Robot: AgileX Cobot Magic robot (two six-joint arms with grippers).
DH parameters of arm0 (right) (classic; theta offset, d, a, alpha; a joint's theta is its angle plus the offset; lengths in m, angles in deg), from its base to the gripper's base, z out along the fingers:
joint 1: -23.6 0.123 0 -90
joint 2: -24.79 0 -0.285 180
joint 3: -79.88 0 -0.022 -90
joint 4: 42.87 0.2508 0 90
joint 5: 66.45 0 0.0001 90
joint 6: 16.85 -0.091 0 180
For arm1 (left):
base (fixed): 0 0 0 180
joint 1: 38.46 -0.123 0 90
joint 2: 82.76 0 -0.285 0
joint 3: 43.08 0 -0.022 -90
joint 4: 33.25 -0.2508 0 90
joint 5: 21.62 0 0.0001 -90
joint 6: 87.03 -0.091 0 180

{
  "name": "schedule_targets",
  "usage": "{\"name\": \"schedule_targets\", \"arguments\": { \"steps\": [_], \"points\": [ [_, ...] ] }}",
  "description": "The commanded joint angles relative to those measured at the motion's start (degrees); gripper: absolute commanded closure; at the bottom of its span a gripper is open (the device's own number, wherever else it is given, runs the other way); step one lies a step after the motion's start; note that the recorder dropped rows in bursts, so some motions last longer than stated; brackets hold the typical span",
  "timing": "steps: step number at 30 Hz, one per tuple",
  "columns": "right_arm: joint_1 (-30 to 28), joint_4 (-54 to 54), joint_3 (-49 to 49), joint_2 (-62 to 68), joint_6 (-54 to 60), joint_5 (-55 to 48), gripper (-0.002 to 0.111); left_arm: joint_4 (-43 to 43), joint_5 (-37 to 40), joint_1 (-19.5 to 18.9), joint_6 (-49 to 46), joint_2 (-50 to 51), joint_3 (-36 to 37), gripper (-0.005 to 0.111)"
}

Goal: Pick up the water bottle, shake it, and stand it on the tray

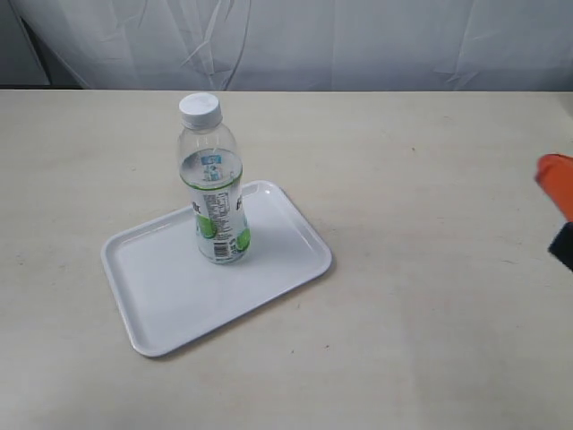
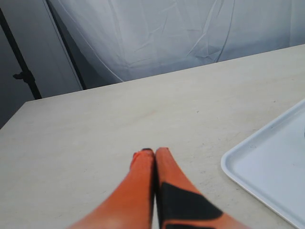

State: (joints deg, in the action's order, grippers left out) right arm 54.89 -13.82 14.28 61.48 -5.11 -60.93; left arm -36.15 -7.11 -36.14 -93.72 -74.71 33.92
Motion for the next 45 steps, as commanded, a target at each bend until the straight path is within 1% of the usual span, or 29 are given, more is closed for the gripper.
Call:
{"name": "schedule_targets", "arguments": {
  "steps": [1,3,8,11,16,19,45],
  "points": [
    [-9.3,0.0,-4.4,-9.5,0.1,-4.2,0.109,0.2,-0.8,0.1,0.2,-0.3,0.2,0.106],
    [-12.7,0.2,-7.0,-14.1,0.1,-6.2,0.109,0.2,-0.8,0.1,0.2,-0.3,0.2,0.106],
    [-19.1,2.5,-11.5,-21.9,0.1,-7.0,0.109,0.2,-0.8,0.1,0.2,-0.3,0.2,0.106],
    [-23.0,2.7,-11.6,-24.9,0.1,-8.9,0.109,0.2,-0.8,0.1,0.2,-0.3,0.2,0.106],
    [-28.3,2.8,-11.6,-28.9,0.1,-15.9,0.109,0.2,-0.8,0.1,0.2,-0.3,0.2,0.106],
    [-30.7,2.8,-11.6,-28.9,0.1,-16.3,0.109,0.2,-0.8,0.1,0.2,-0.3,0.2,0.106],
    [-31.2,2.8,-11.6,-28.9,0.2,-16.5,0.109,0.2,-0.8,0.1,0.2,-0.3,0.2,0.106]
  ]
}}
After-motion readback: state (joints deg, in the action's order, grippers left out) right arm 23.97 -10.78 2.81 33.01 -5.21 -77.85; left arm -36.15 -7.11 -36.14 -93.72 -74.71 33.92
